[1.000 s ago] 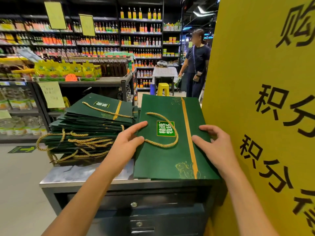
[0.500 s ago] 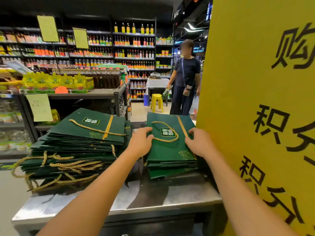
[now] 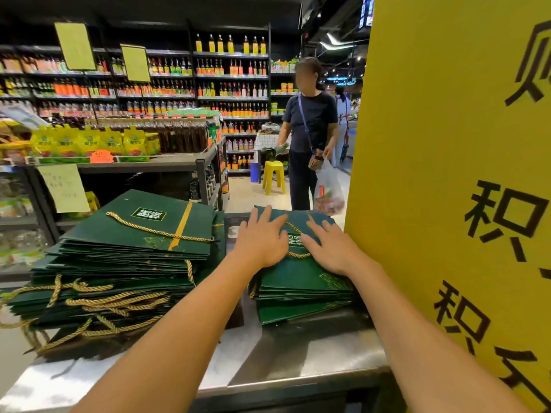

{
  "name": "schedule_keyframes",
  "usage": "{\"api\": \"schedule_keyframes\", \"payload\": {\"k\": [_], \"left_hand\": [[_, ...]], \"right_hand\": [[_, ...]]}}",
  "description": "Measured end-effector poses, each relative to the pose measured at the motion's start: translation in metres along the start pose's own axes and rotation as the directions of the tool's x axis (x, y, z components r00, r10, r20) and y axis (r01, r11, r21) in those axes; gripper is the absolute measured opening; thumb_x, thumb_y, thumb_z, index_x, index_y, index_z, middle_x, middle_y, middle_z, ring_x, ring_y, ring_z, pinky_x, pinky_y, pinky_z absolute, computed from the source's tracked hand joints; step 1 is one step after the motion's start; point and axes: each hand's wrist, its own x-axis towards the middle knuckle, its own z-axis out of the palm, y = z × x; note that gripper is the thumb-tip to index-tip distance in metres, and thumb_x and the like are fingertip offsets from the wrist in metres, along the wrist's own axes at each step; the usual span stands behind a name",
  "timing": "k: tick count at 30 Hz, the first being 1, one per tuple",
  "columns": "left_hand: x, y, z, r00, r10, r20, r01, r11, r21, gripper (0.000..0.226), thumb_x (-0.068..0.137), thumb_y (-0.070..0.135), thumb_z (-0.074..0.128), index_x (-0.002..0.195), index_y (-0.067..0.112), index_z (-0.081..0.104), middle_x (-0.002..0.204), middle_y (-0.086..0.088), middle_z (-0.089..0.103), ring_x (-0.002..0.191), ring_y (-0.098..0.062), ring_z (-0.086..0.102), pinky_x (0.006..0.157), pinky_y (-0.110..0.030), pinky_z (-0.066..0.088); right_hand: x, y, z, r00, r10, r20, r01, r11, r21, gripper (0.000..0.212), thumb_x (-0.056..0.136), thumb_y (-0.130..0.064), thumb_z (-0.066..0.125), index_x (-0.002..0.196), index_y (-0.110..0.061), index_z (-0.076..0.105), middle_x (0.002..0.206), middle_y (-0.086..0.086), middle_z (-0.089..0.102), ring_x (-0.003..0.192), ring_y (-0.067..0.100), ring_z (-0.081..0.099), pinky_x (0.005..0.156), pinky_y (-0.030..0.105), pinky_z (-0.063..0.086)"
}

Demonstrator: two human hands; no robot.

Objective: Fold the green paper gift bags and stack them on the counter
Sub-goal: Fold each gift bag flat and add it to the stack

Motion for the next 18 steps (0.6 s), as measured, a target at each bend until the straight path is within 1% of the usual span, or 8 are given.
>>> {"api": "schedule_keyframes", "payload": {"k": [2,4,6,9,14,18], "left_hand": [[0.007,-0.004,0.016,0.996,-0.026,0.086,0.019,0.997,0.072,0.057,0.107,0.042,0.021,0.162,0.033,0.012,0.17,-0.011,-0.002,0.155,-0.038,-0.009,0.125,-0.054,0.003],[0.009,-0.007,0.031,0.99,-0.051,0.135,0.045,0.998,0.046,0.058,0.106,0.044,0.018,0.162,0.035,0.008,0.17,-0.011,-0.004,0.155,-0.038,-0.013,0.126,-0.051,-0.001],[0.009,-0.008,0.041,0.99,-0.051,0.132,0.048,0.999,0.02,0.059,0.105,0.044,0.018,0.162,0.036,0.007,0.17,-0.01,-0.004,0.155,-0.036,-0.015,0.126,-0.051,-0.002],[0.01,-0.01,0.047,0.989,-0.062,0.136,0.059,0.998,0.024,0.059,0.104,0.045,0.019,0.162,0.037,0.006,0.17,-0.008,-0.005,0.154,-0.035,-0.017,0.126,-0.051,-0.002],[0.01,-0.008,0.046,0.981,-0.064,0.182,0.061,0.998,0.022,0.06,0.104,0.044,0.019,0.162,0.037,0.004,0.17,-0.007,-0.006,0.154,-0.034,-0.018,0.126,-0.048,-0.004],[0.009,-0.008,0.046,0.985,-0.056,0.161,0.051,0.998,0.033,0.06,0.104,0.045,0.019,0.162,0.037,0.005,0.171,-0.007,-0.005,0.155,-0.033,-0.016,0.126,-0.05,-0.001]], "right_hand": [[0.002,0.003,0.006,0.999,0.012,0.053,-0.011,1.0,-0.009,0.07,0.101,-0.069,0.019,0.162,-0.037,0.009,0.171,0.009,0.005,0.157,0.029,0.002,0.126,0.05,0.01],[0.003,0.006,0.013,0.998,0.024,0.061,-0.02,0.998,-0.053,0.071,0.099,-0.072,0.017,0.162,-0.04,0.006,0.171,0.006,0.003,0.157,0.027,0.002,0.126,0.051,0.008],[0.002,0.007,0.019,0.998,0.042,0.056,-0.037,0.995,-0.098,0.07,0.098,-0.073,0.015,0.161,-0.043,0.006,0.171,0.005,0.003,0.157,0.026,0.001,0.125,0.053,0.004],[0.004,0.005,0.023,0.994,0.064,0.086,-0.052,0.99,-0.134,0.068,0.098,-0.072,0.013,0.16,-0.045,0.007,0.171,0.004,-0.001,0.157,0.026,-0.003,0.125,0.053,-0.001],[0.008,0.007,0.025,0.988,0.08,0.132,-0.059,0.987,-0.15,0.067,0.098,-0.071,0.01,0.16,-0.046,0.002,0.171,0.003,-0.006,0.157,0.026,-0.006,0.125,0.052,-0.002],[0.008,0.008,0.025,0.985,0.082,0.151,-0.059,0.987,-0.149,0.068,0.098,-0.071,0.009,0.16,-0.044,0.001,0.171,0.003,-0.008,0.157,0.026,-0.007,0.125,0.053,-0.002]]}}
